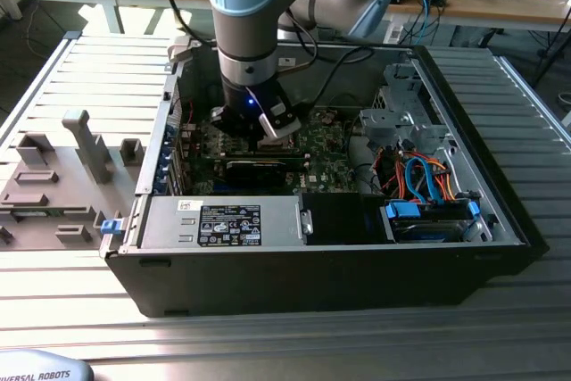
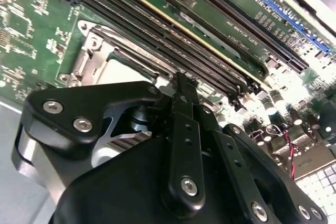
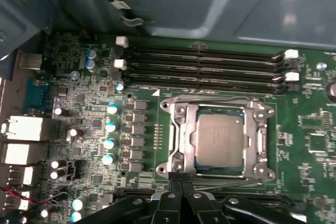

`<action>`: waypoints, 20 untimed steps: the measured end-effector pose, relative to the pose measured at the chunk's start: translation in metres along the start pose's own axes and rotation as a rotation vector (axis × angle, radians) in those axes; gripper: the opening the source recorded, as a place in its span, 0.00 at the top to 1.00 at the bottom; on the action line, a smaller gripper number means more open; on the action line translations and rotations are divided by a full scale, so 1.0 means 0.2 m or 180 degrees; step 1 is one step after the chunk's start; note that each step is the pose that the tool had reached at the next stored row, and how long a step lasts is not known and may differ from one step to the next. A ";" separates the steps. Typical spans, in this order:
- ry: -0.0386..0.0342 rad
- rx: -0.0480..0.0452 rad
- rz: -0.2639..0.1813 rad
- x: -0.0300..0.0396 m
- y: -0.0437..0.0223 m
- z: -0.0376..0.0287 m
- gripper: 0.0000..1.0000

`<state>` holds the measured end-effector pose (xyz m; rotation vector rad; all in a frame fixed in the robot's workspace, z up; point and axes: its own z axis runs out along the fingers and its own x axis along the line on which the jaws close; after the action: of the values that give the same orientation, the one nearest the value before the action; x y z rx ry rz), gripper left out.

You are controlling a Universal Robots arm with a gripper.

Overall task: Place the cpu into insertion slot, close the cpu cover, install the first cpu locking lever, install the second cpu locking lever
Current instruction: 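Install the second cpu locking lever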

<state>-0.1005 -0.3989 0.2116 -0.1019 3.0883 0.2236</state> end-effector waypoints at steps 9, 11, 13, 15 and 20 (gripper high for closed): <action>0.0007 -0.0003 -0.0049 0.061 0.009 0.032 0.89; 0.0010 -0.0003 -0.0068 0.068 0.010 0.035 0.89; 0.0017 -0.0006 -0.0112 0.071 0.011 0.038 0.89; 0.0020 -0.0009 -0.0144 0.073 0.012 0.039 0.89; 0.0014 -0.0008 -0.0159 0.080 0.017 0.007 0.89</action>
<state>-0.1166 -0.3963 0.2100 -0.1798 3.0855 0.2256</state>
